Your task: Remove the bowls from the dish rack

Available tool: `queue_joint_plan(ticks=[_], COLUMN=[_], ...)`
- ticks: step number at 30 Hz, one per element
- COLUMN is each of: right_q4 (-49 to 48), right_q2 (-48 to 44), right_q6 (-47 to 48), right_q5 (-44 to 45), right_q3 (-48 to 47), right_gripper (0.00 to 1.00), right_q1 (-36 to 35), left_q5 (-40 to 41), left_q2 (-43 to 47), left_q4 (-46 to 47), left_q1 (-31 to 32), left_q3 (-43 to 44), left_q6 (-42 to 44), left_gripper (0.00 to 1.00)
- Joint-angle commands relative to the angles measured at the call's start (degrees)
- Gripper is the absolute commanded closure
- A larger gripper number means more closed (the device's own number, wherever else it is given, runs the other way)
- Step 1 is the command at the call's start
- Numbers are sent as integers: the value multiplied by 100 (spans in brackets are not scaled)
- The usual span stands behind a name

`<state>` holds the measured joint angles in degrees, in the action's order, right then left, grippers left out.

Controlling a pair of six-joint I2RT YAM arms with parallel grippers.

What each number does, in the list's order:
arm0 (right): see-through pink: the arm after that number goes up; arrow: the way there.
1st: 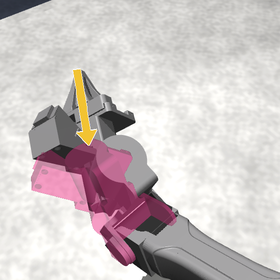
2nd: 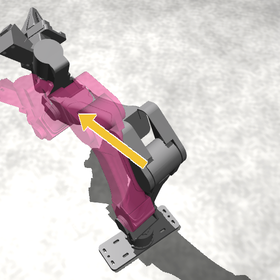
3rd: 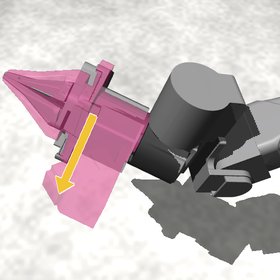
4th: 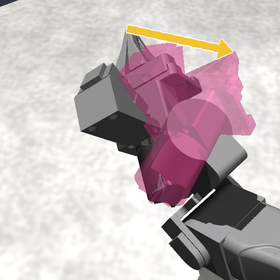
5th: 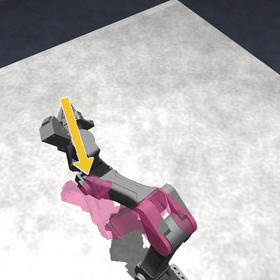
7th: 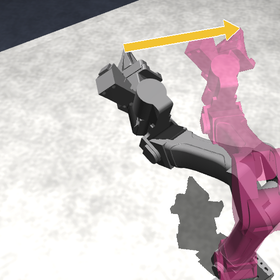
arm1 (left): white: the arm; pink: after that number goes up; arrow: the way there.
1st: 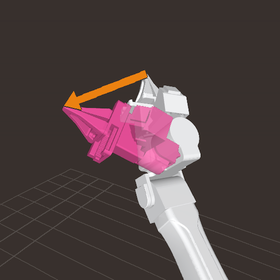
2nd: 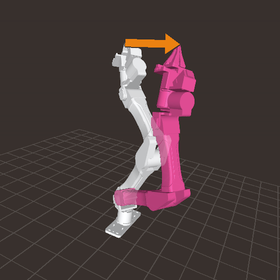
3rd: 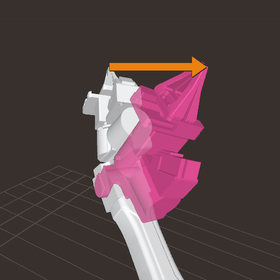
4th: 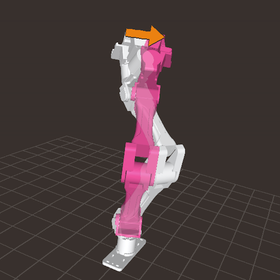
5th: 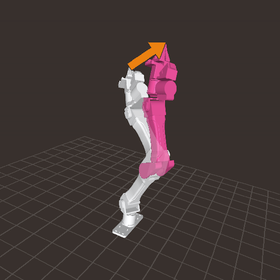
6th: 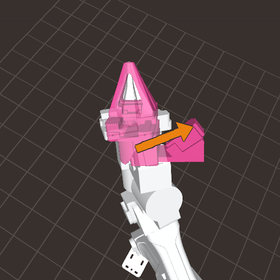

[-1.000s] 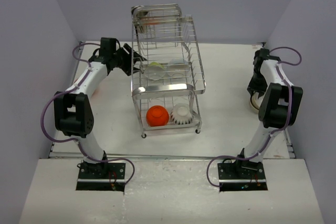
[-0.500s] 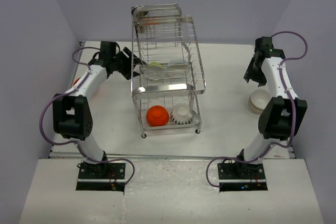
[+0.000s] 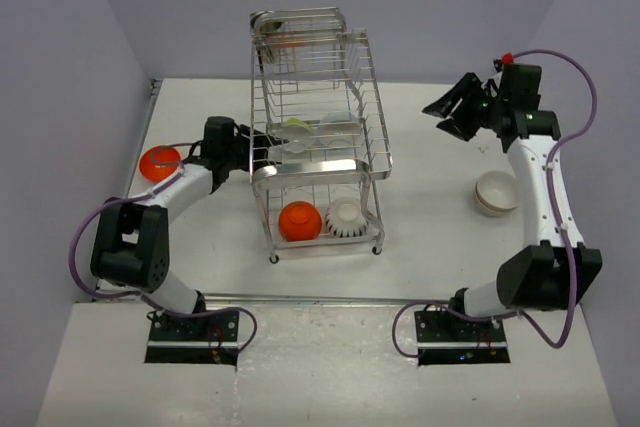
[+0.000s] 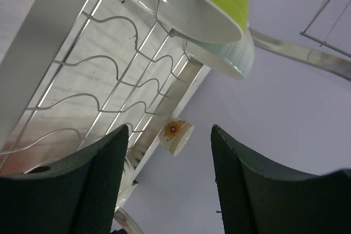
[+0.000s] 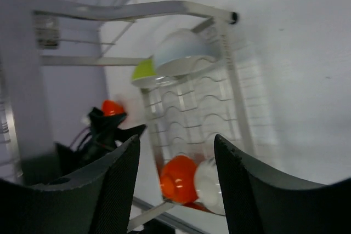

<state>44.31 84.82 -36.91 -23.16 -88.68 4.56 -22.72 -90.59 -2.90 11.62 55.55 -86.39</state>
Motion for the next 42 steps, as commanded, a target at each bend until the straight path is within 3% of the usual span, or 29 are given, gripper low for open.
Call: queue_joint_plan(ticks=[1, 2, 3, 5, 8, 11, 14, 17, 23, 42], right_q4=[-2545, -3264, -4785, -6538, -7881, -9602, -10377, -11046, -11498, -12104], right_q2=[-605, -676, -712, -633, -502, -300, -63, 166, 106, 167], right_q6=[-2087, -3267, -3845, -5326, -6814, -7714, -8225, -8552, -8510, -8649], right_q5=[-2129, -2567, -2675, -2720, -2318, -1580, -894, -243, 636, 611], right_q3=[1154, 1526, 2200, 2705, 3593, 4200, 4490, 4544, 4711, 5484], right_gripper=[43, 43, 43, 44, 44, 44, 46, 47, 48, 49], right_q1=[-25, -51, -130, -262, -577, -859, -1123, -1246, -1396, -1352], left_q5=[619, 785, 848, 1101, 1322, 1533, 1770, 2008, 2472, 2914], left_q2=[401, 401, 384, 366, 208, 6, -204, -328, -574, -1576], left_q4=[1421, 1623, 1991, 2405, 3110, 3321, 3488, 3559, 3427, 3401], left_q1=[191, 218, 253, 367, 499, 596, 710, 745, 781, 789], left_q3=[-281, -464, -553, -859, -1063, -1090, -1055, -1011, -739, 386], left_q6=[-1325, -1484, -1782, -2117, -2672, -2953, -3251, -3367, -3622, -3868], left_gripper=[37, 37, 37, 37, 38, 37, 38, 38, 43, 45])
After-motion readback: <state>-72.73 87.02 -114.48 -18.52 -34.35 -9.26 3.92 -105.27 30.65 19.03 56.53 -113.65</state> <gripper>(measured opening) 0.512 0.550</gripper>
